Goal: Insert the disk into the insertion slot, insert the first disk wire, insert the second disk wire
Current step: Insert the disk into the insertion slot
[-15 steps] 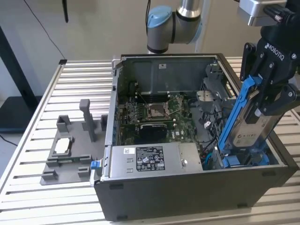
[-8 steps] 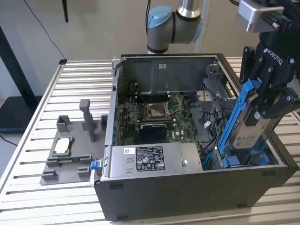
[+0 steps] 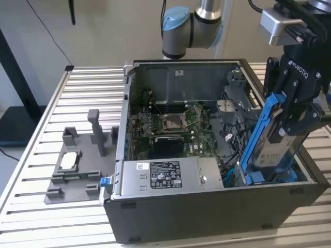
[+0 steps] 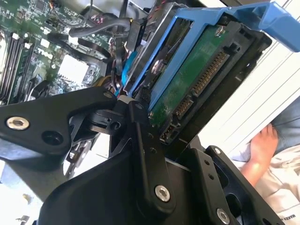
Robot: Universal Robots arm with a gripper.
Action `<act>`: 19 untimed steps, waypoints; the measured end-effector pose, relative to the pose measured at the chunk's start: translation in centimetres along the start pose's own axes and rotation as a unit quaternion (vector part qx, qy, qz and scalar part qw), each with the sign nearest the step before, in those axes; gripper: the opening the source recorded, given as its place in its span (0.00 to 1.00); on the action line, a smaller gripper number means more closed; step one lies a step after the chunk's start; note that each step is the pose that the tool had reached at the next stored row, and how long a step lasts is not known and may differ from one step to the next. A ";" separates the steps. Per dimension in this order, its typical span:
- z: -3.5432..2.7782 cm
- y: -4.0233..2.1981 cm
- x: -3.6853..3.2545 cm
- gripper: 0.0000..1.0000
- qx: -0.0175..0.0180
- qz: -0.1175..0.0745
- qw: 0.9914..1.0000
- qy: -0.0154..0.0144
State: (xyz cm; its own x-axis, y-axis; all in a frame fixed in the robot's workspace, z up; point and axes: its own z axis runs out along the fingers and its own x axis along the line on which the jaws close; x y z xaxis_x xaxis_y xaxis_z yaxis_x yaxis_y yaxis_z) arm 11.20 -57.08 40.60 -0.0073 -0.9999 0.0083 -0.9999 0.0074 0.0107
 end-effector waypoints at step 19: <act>3.36 -0.03 -0.03 0.33 0.000 0.000 1.000 -0.002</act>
State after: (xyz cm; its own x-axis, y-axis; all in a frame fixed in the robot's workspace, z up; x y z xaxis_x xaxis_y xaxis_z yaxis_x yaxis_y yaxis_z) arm 11.20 -57.08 37.24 -0.0074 -1.0000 0.0035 -0.9999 0.0074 0.0106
